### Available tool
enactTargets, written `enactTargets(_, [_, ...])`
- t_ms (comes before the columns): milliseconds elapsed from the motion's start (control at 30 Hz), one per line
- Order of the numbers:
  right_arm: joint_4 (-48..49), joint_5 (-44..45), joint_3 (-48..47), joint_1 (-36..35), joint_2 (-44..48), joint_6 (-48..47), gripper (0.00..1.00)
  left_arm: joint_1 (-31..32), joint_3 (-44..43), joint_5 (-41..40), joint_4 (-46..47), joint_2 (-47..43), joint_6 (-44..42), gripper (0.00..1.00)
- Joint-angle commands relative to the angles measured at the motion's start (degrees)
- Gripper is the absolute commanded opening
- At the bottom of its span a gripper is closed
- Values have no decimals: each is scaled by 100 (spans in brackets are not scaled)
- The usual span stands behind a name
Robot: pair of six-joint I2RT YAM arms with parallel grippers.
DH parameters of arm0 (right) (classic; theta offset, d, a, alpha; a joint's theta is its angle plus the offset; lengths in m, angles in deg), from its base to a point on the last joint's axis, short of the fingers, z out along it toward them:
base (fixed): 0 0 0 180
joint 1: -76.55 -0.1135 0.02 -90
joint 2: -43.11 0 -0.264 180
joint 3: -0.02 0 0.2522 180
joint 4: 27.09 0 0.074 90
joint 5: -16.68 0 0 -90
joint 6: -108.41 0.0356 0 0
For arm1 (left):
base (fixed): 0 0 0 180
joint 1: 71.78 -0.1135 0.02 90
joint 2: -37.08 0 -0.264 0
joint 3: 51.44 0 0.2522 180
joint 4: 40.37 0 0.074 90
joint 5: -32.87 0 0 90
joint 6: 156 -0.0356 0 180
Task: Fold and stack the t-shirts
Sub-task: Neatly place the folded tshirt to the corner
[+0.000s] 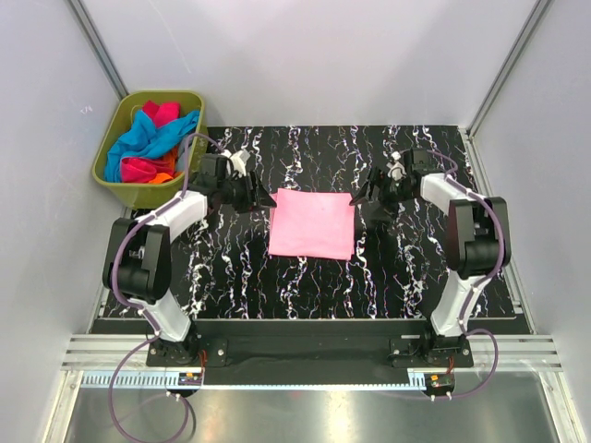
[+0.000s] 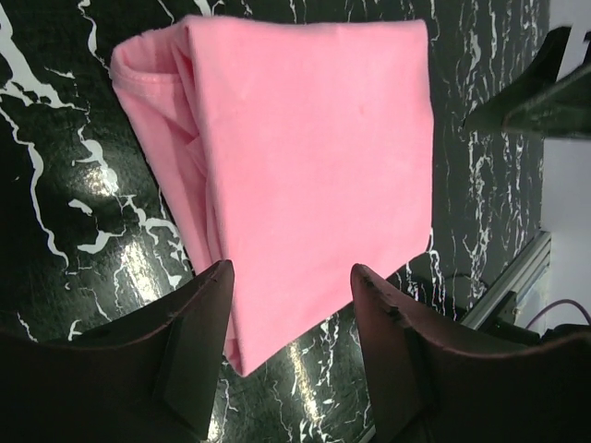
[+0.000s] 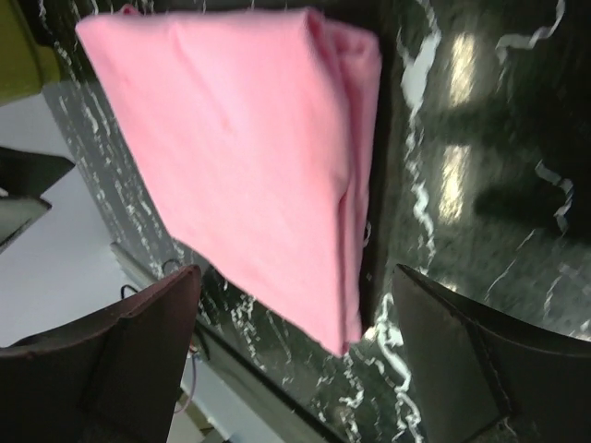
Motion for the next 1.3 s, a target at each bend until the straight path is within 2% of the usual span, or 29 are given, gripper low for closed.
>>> enactTargets(0, [-206, 210, -665, 8, -413, -445, 91, -8, -153, -106, -145, -46, -163, 58])
enactTargets(100, [-197, -27, -1140, 8, -974, -612, 90, -17, -13, -53, -153, -160, -155, 58])
enactTargets(300, [-276, -344, -1897, 8, -1626, -850, 81, -25, 356, 70, -232, -512, -119, 58])
enactTargets(500, [-285, -599, -2100, -80, -2039, -850, 70, -34, 752, 131, -241, -899, -84, 59])
enactTargets(667, [-285, -555, -2109, -221, -2224, -885, 67, -78, 867, 140, -241, -1022, -67, 58])
enactTargets(767, [-294, -599, -2170, -273, -2382, -867, 61, -87, 867, 193, -241, -1092, -23, 58])
enactTargets(800, [-277, -634, -2179, -291, -2435, -859, 57, -87, 875, 202, -241, -1144, -14, 58])
enactTargets(900, [-277, -661, -2171, -318, -2445, -797, 51, -96, 902, 228, -241, -1285, 39, 58])
enactTargets(933, [-277, -643, -2171, -335, -2444, -762, 44, -96, 919, 228, -241, -1320, 65, 58])
enactTargets(1000, [-277, -547, -2162, -335, -2418, -727, 37, -104, 972, 237, -268, -1443, 74, 58])
enactTargets(1033, [-285, -486, -2162, -335, -2383, -683, 27, -105, 998, 237, -268, -1479, 91, 58])
enactTargets(1167, [-285, -239, -2109, -326, -2216, -560, 1, -96, 1191, 237, -268, -1741, 135, 58])
enactTargets(1267, [-311, 7, -2030, -318, -2006, -489, 0, -96, 1358, 228, -277, -1953, 188, 58])
